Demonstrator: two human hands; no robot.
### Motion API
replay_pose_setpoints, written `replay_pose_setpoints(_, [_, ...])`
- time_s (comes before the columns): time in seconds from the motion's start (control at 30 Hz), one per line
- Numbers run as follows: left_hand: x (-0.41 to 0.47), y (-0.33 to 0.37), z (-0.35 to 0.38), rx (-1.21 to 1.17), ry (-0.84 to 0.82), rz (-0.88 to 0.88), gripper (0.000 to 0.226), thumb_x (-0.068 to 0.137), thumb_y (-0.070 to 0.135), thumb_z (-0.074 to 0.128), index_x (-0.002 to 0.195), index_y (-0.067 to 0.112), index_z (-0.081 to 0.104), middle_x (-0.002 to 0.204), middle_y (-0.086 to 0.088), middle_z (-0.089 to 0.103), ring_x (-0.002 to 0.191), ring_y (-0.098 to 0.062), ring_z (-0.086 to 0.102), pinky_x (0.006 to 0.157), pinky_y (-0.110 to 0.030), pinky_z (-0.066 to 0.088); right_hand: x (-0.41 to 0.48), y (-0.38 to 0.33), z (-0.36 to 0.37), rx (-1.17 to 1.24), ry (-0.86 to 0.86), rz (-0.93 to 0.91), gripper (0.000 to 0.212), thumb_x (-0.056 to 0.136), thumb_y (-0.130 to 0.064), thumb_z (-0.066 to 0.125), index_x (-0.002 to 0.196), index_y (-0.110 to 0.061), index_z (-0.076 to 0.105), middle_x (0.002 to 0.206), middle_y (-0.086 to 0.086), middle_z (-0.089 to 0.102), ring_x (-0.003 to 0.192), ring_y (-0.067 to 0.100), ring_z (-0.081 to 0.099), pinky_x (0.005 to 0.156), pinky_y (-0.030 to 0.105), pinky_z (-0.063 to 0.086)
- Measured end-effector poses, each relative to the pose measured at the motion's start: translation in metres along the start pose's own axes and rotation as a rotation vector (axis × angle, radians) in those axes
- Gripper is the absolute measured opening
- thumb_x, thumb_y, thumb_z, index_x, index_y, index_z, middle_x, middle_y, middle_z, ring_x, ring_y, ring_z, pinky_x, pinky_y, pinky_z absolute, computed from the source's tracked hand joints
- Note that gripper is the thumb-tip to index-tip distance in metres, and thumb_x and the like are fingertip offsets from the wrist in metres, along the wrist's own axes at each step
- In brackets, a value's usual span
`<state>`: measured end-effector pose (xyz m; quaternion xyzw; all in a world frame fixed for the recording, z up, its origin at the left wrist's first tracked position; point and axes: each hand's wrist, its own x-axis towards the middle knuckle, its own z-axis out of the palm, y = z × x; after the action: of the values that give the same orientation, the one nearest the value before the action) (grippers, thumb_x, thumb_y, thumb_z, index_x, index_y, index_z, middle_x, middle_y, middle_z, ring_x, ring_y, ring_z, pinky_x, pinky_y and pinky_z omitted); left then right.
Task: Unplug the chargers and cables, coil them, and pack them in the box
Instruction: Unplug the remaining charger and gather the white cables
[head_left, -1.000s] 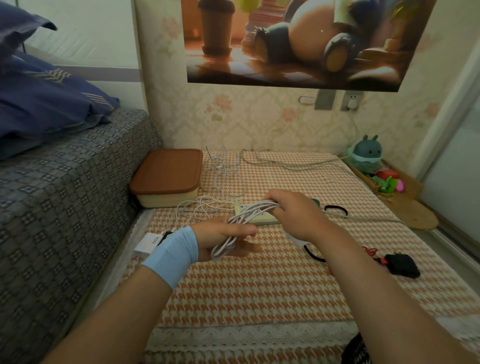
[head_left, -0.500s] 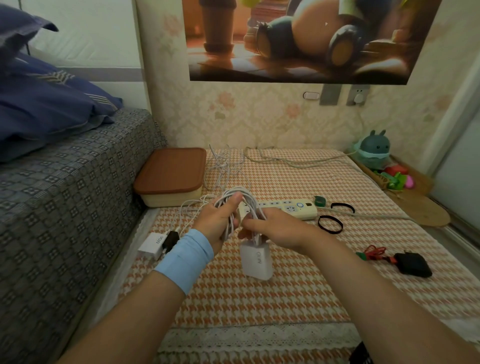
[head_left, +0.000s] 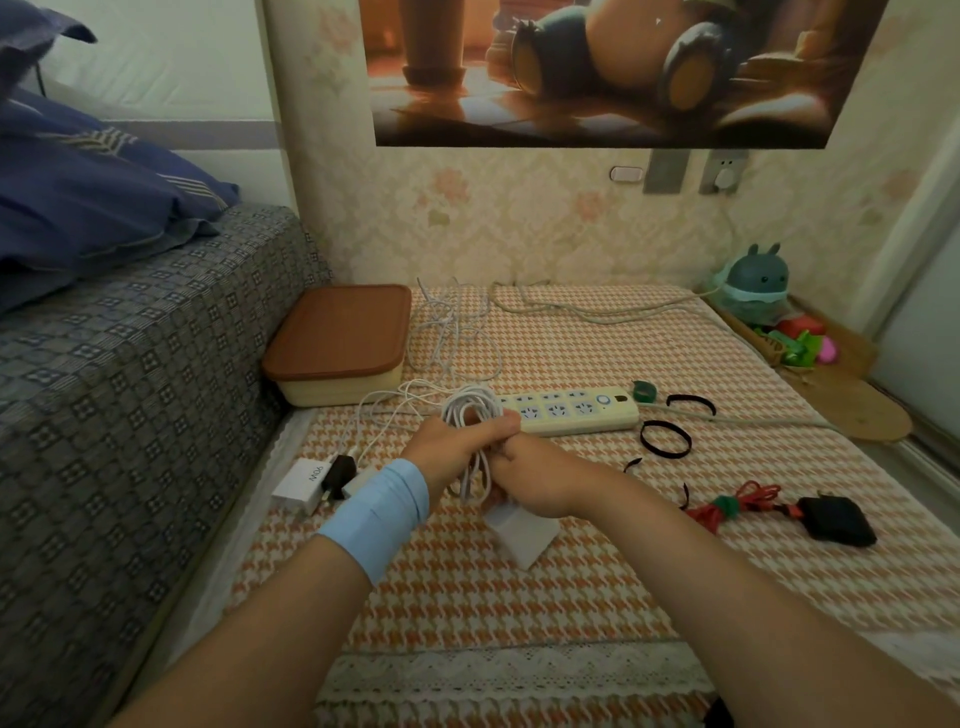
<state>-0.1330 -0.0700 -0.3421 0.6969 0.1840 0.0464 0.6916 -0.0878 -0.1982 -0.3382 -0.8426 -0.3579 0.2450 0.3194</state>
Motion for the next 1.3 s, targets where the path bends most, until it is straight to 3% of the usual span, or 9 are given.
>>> replay_pose_setpoints(0.17, [0.011,0.003,-0.014,-0.022,0.008,0.058,0.042,0.062,0.048,0.086,0.090,0.018,0.078,0.095,-0.007,0.075,0.095,-0.028,0.071,0.088,-0.052,0.055,-0.004,0.011,-0.013,0.640,-0.135,0.040,0.029,0.099,-0.019,0.055,0.124,-0.007,0.063,0.123,0.015,0.068,0.118,0.031,0.063,0.108,0.051,0.047])
replay_pose_setpoints(0.27, [0.012,0.005,-0.026,-0.087,0.005,0.048,0.034,0.080,0.041,0.076,0.090,0.009,0.076,0.093,-0.008,0.076,0.093,-0.027,0.071,0.093,-0.050,0.054,-0.008,0.019,-0.027,0.978,-0.105,0.131,0.019,0.101,-0.013,0.049,0.119,-0.008,0.054,0.118,0.016,0.063,0.113,0.032,0.062,0.102,0.049,0.050])
replay_pose_setpoints(0.43, [0.008,0.010,-0.029,-0.061,-0.121,0.005,0.027,0.084,0.022,0.075,0.069,0.005,0.062,0.058,-0.009,0.058,0.052,-0.026,0.057,0.076,-0.050,0.058,-0.007,0.013,-0.037,0.419,0.393,0.123,0.015,0.103,-0.026,0.049,0.117,-0.027,0.053,0.117,0.003,0.062,0.089,0.021,0.069,0.071,0.039,0.060])
replay_pose_setpoints(0.57, [-0.004,0.015,-0.008,0.121,-0.307,0.068,0.017,0.080,0.007,0.077,0.090,0.005,0.064,0.056,-0.007,0.054,0.048,-0.019,0.052,0.056,-0.034,0.054,-0.013,-0.006,-0.033,0.210,0.461,-0.150,0.025,0.104,-0.048,0.044,0.116,-0.031,0.058,0.102,-0.002,0.065,0.074,0.009,0.061,0.065,0.031,0.048])
replay_pose_setpoints(0.7, [-0.004,0.015,0.002,0.288,-0.435,0.191,0.015,0.081,0.004,0.072,0.093,0.006,0.064,0.070,-0.017,0.057,0.061,-0.027,0.057,0.063,-0.041,0.054,-0.016,-0.013,-0.025,-0.060,0.405,-0.200,0.029,0.098,-0.060,0.048,0.099,-0.033,0.059,0.084,-0.008,0.065,0.073,0.005,0.061,0.067,0.034,0.052])
replay_pose_setpoints(0.97, [-0.008,0.023,0.002,0.387,-0.468,0.098,0.040,0.074,0.008,0.082,0.110,0.010,0.065,0.097,-0.014,0.073,0.092,-0.031,0.070,0.086,-0.041,0.058,-0.009,-0.007,-0.030,-0.079,0.479,-0.109,0.032,0.096,-0.042,0.064,0.084,-0.012,0.059,0.077,-0.001,0.061,0.068,0.012,0.054,0.058,0.030,0.040])
replay_pose_setpoints(1.1, [-0.008,0.016,0.003,0.629,-0.211,0.097,0.040,0.069,0.028,0.084,0.104,0.019,0.067,0.092,0.000,0.073,0.084,-0.015,0.069,0.074,-0.031,0.058,-0.003,-0.005,-0.028,0.010,0.523,-0.004,0.036,0.097,-0.043,0.062,0.083,-0.010,0.057,0.078,0.002,0.060,0.067,0.016,0.053,0.061,0.034,0.040])
replay_pose_setpoints(1.2, [-0.009,0.006,0.013,0.523,-0.200,0.061,0.030,0.071,0.020,0.074,0.099,0.014,0.065,0.088,-0.007,0.073,0.084,-0.023,0.071,0.080,-0.043,0.059,0.000,-0.009,-0.024,0.062,0.547,0.041,0.036,0.099,-0.042,0.061,0.079,-0.013,0.053,0.076,0.006,0.057,0.064,0.018,0.052,0.059,0.034,0.040])
replay_pose_setpoints(1.3, [-0.010,0.006,0.016,0.477,-0.238,0.000,0.012,0.075,0.014,0.073,0.084,0.012,0.064,0.066,0.000,0.071,0.061,-0.016,0.069,0.060,-0.029,0.057,0.000,-0.007,-0.022,0.086,0.540,0.083,0.039,0.099,-0.042,0.059,0.078,-0.011,0.051,0.075,0.011,0.055,0.065,0.021,0.051,0.061,0.036,0.041])
